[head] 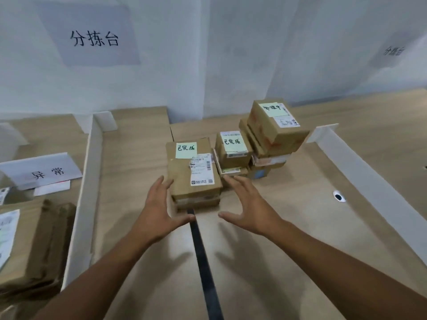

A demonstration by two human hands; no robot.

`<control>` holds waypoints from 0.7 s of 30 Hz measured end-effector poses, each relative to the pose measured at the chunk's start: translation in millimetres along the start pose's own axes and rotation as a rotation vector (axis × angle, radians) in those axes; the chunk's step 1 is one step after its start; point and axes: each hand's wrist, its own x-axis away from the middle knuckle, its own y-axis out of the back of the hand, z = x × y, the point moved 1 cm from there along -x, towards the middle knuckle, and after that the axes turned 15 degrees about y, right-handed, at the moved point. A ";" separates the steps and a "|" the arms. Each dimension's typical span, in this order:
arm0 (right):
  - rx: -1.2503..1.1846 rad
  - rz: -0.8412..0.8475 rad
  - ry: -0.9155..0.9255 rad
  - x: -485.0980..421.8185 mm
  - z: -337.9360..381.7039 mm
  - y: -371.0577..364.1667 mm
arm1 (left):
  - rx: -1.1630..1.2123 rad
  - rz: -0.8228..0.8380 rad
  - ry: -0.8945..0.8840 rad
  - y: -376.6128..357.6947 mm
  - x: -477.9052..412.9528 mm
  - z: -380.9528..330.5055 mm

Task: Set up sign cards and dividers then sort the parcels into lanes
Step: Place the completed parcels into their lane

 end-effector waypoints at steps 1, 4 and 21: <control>-0.014 0.016 0.004 -14.3 -10.7 -10.2 | -0.012 0.000 0.017 -5.6 -16.4 5.4; -0.058 0.068 -0.020 -51.9 -41.9 -40.6 | -0.038 0.015 0.066 -22.3 -59.6 21.9; -0.192 0.023 0.055 -48.7 -17.5 -49.1 | 0.123 -0.043 0.089 -20.1 -22.0 15.5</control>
